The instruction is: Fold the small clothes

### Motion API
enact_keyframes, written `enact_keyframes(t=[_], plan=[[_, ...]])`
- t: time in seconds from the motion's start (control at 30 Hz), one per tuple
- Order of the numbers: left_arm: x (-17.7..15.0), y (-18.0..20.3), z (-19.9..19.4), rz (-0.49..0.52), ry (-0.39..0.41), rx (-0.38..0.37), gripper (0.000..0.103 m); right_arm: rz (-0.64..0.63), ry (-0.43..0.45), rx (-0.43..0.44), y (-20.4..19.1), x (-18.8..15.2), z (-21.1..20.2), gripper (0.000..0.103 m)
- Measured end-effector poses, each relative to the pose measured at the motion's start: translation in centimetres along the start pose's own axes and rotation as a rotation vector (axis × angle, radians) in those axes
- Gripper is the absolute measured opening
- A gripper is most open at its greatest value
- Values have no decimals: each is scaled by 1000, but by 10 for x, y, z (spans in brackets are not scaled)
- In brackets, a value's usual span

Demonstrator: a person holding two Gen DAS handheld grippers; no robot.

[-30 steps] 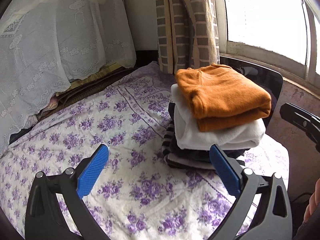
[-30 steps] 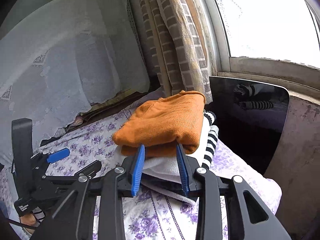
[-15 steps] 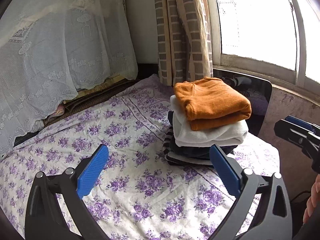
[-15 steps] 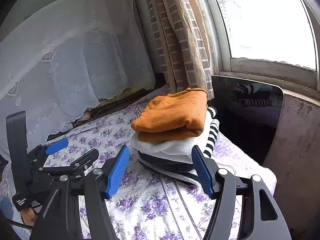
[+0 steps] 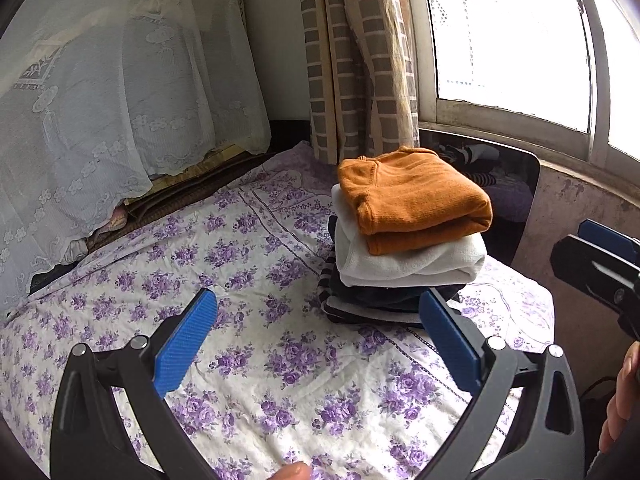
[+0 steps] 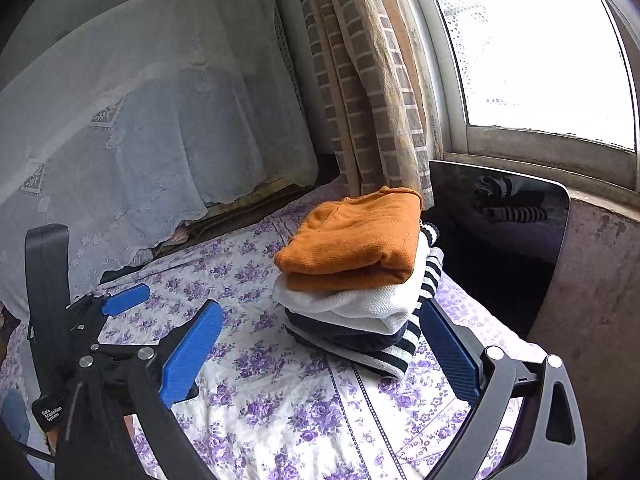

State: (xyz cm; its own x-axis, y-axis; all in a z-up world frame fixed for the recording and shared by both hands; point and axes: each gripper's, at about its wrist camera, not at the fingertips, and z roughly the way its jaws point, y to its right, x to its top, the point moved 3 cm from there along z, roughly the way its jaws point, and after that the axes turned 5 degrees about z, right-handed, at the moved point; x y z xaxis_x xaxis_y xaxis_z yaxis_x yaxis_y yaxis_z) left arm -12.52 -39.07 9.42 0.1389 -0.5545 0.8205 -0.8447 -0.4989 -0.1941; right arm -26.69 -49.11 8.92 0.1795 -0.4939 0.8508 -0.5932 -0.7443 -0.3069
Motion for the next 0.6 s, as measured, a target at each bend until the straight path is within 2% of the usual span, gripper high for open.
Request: enact_keyframes(t=[0.1,0.6], plan=[[0,3,0,3,-4,-1,99,6,-29,-7,2,-3,4,99],[1,12,-5,14,-8,-14,99,4,-30,2,2,-3,3,99]])
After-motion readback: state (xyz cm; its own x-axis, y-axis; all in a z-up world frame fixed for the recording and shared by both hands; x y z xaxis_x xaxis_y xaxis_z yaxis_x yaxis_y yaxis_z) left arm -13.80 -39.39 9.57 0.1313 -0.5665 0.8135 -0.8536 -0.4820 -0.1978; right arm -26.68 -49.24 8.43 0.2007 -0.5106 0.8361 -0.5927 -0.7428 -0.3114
